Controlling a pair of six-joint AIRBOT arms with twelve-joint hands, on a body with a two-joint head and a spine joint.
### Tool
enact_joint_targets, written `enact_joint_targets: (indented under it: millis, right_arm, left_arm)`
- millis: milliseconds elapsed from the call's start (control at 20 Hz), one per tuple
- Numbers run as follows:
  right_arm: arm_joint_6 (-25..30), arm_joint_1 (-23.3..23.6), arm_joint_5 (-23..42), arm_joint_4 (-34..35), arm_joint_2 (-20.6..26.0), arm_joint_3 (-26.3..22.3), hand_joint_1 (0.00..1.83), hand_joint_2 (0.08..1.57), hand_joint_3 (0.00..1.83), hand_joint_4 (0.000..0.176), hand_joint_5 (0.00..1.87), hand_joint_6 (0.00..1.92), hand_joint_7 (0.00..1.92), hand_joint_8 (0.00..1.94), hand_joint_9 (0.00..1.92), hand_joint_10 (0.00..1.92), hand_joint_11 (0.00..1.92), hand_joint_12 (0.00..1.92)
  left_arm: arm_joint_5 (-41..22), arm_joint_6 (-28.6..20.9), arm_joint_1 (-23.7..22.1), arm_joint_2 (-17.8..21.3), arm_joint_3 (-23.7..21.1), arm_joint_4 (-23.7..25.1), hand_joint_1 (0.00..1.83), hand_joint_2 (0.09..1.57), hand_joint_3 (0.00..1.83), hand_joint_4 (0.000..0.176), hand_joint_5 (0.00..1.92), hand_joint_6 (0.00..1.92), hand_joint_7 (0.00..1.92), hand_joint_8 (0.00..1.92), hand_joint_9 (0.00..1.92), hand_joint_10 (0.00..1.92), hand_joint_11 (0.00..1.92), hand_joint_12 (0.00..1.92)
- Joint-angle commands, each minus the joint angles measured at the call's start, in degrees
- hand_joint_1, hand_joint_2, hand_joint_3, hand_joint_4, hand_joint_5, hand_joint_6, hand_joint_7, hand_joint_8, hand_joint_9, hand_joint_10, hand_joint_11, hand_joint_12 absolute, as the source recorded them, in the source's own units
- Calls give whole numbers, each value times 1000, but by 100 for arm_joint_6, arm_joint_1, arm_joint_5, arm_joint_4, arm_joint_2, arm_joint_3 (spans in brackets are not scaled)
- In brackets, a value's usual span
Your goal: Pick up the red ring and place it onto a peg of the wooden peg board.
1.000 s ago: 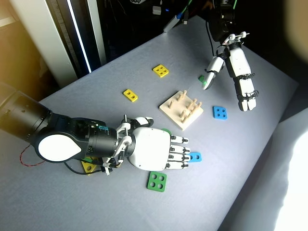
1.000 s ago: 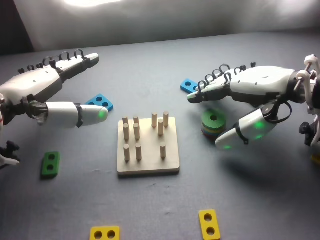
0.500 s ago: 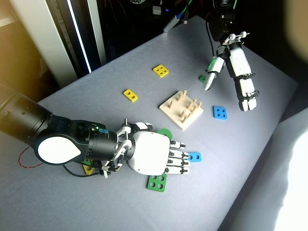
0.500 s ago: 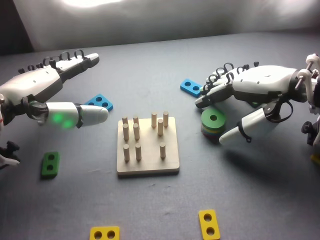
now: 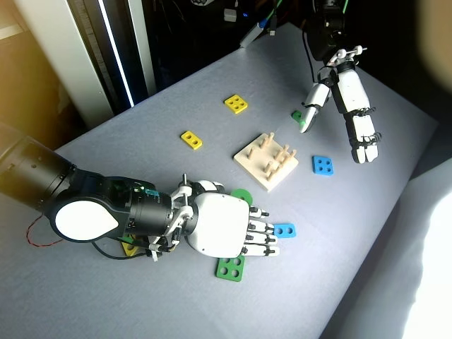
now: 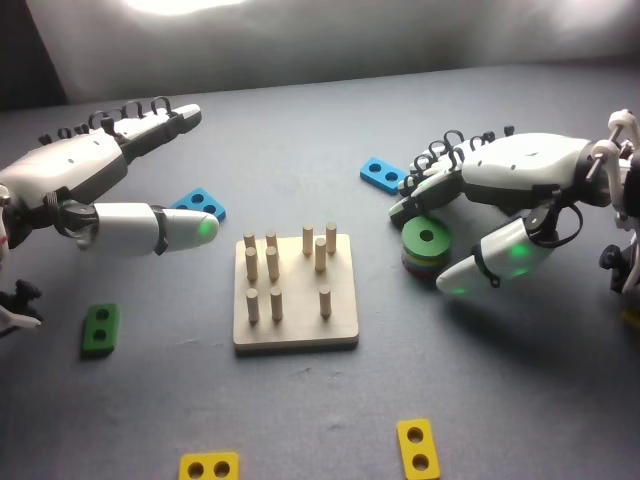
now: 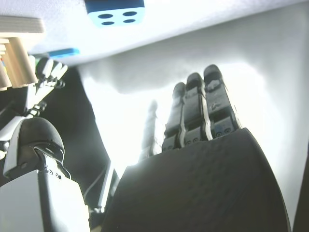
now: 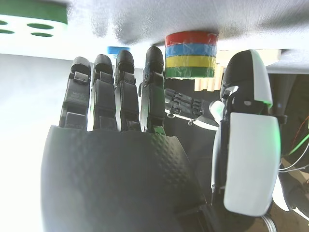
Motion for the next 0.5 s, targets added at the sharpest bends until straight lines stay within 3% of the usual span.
enact_joint_targets:
  millis: [0,150,300,350,400,450]
  right_arm:
    - [60,110,487,145,-28,13,759,1000,0,25,552,11,292,2,143,2,0,166]
    - [67,113,492,145,-36,15,821,1018,2,27,625,33,332,9,180,12,0,295]
    - [139,116,538,145,-52,33,943,1085,20,2,793,100,380,19,197,15,0,297]
    - [152,116,550,145,-70,50,993,1164,11,46,821,987,410,12,213,13,0,332]
    - [166,115,557,145,-77,60,993,1164,11,46,821,987,410,12,213,13,0,332]
    - [185,115,569,145,-81,67,1019,1203,6,0,790,1224,427,11,213,10,0,344]
  left_arm:
    - [-676,-30,-81,-12,26,-2,436,1014,3,167,37,2,0,0,0,0,0,0]
    - [-677,-31,-89,-12,27,3,431,1011,1,176,37,2,0,0,0,0,0,0]
    - [-680,-36,-104,-13,26,19,434,1018,4,175,42,3,0,0,0,0,0,0]
    - [-680,-37,-105,-14,26,20,435,1002,0,176,45,4,0,0,0,0,0,0]
    - [-680,-37,-105,-14,26,22,435,1002,0,176,45,4,0,0,0,0,0,0]
    - [-680,-37,-105,-13,26,23,430,1004,0,176,39,1,0,0,0,0,0,0]
